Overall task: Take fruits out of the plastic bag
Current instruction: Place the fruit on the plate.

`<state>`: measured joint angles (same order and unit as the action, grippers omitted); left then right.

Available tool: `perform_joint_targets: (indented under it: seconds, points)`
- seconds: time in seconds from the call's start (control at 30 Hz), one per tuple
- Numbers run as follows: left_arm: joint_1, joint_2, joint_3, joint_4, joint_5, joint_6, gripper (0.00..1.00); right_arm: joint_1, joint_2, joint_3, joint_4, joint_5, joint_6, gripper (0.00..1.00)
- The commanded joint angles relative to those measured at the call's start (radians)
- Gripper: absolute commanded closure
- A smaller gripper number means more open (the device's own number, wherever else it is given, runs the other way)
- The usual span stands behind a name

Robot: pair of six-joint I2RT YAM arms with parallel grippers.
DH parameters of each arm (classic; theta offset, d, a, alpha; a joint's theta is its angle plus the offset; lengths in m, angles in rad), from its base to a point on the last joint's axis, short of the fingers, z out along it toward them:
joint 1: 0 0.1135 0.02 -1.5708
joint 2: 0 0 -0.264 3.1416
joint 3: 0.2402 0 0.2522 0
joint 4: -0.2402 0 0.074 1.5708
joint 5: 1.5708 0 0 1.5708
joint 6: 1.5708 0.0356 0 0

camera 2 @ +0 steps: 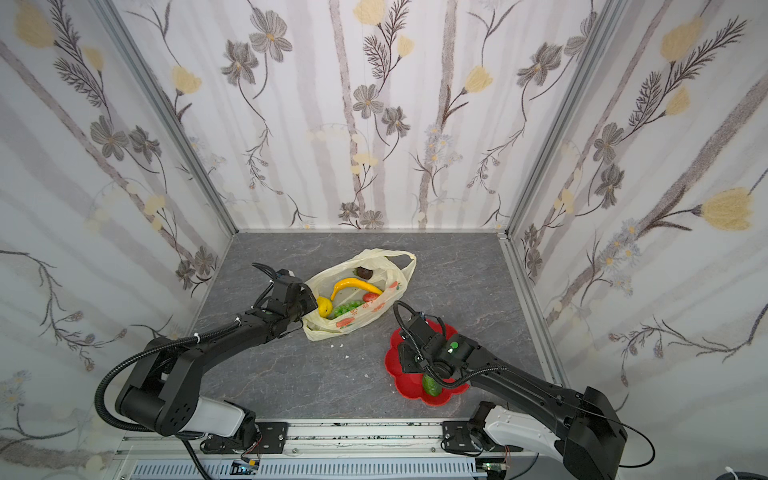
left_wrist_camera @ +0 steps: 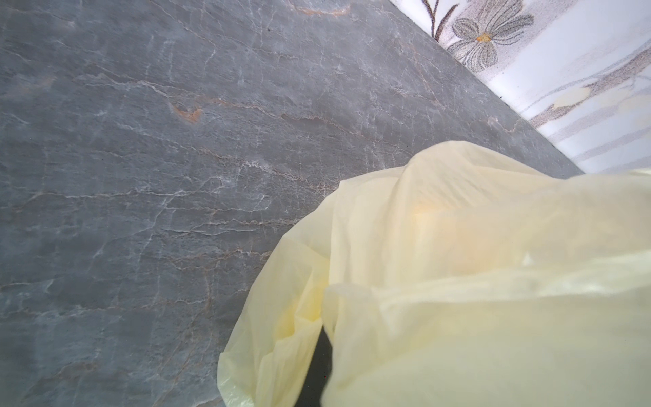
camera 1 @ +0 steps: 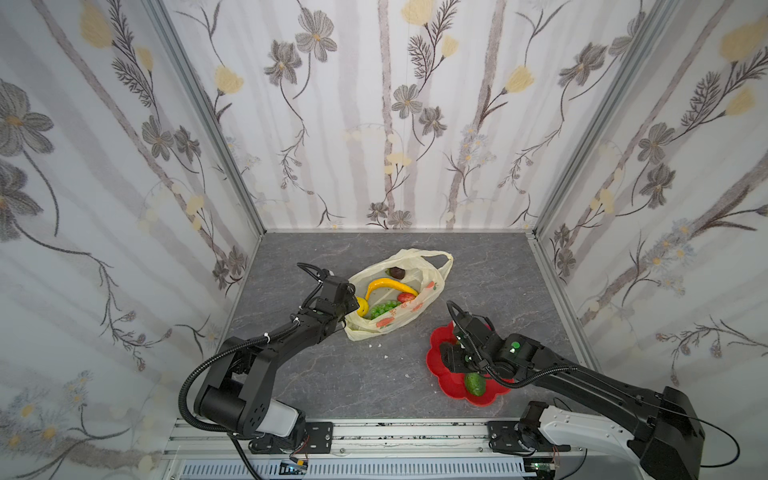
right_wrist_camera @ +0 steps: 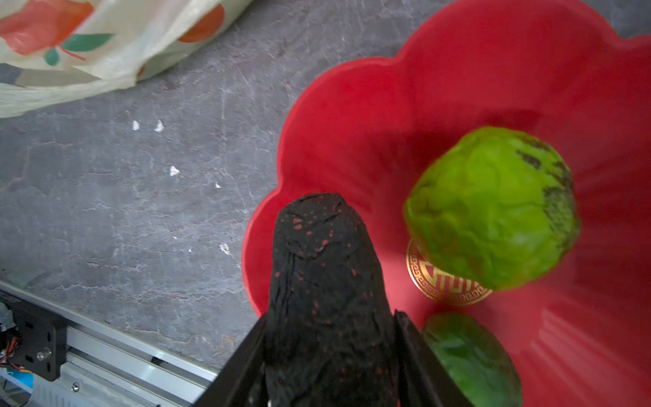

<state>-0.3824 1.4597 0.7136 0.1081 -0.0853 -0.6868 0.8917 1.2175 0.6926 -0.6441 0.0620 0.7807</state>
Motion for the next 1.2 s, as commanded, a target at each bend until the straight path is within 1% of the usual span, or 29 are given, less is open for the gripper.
perform_joint_targets:
  seconds: [0.0,0.23,0.43,0.83,1.17]
  points:
    - [0.001,0.005,0.0,0.025,-0.009,-0.003,1.0,0.019,-0.017,-0.022,-0.017,0.003,0.089,0.5]
    - [0.0,0.016,0.001,0.033,-0.005,-0.002,1.0,0.049,0.003,-0.061,-0.007,-0.01,0.155,0.5]
    - [0.0,0.017,-0.002,0.034,-0.007,0.0,1.0,0.051,0.043,-0.057,-0.015,-0.016,0.171,0.5]
    - [-0.001,0.015,-0.006,0.039,-0.004,-0.002,1.0,0.053,0.066,-0.06,-0.02,-0.008,0.177,0.49]
    - [0.0,0.016,-0.009,0.042,-0.001,-0.004,1.0,0.053,0.076,-0.064,-0.015,-0.001,0.173,0.41]
